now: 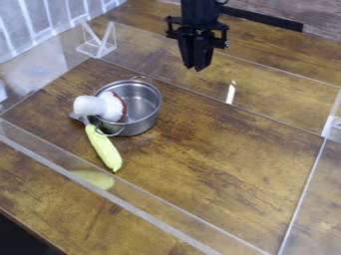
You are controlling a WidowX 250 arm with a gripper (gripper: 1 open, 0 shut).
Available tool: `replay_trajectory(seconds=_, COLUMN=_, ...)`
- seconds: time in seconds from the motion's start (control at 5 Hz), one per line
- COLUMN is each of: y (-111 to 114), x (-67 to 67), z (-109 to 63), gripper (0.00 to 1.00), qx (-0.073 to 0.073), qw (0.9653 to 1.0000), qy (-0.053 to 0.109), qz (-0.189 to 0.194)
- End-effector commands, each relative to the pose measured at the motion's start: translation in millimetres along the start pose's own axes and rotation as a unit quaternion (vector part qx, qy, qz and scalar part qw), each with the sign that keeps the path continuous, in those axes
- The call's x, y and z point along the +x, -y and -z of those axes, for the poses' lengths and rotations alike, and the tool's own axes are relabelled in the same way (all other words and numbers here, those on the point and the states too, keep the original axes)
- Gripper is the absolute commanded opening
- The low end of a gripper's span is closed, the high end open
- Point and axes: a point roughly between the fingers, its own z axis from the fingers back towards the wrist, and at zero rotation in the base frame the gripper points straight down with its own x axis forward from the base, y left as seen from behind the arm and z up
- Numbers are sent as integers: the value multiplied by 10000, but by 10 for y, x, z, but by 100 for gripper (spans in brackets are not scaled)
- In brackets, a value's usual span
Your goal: Put the mushroom in the silver pot
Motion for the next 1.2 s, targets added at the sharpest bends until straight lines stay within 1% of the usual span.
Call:
replay_trajectory(seconds=0.0, y=-3, x=73, z=-534, gripper=0, qx=118, qw=9983, qy=516, qz=257)
replay_trajectory(seconds=0.2, y=72, x=70, z=-505, gripper=0, qx=103, qw=9983, qy=545, qz=158)
replay_trajectory(seconds=0.4, y=132, x=53, z=-440, gripper=0, qx=111, qw=9985, qy=529, qz=44)
replay_trajectory(seconds=0.6, y=190, x=72, z=-444, gripper=0, qx=99, qw=9983, qy=570, qz=-95)
replay_trajectory(seconds=1.0, y=273, x=127, z=-572, gripper=0, qx=124, qw=9958, qy=645, qz=-639)
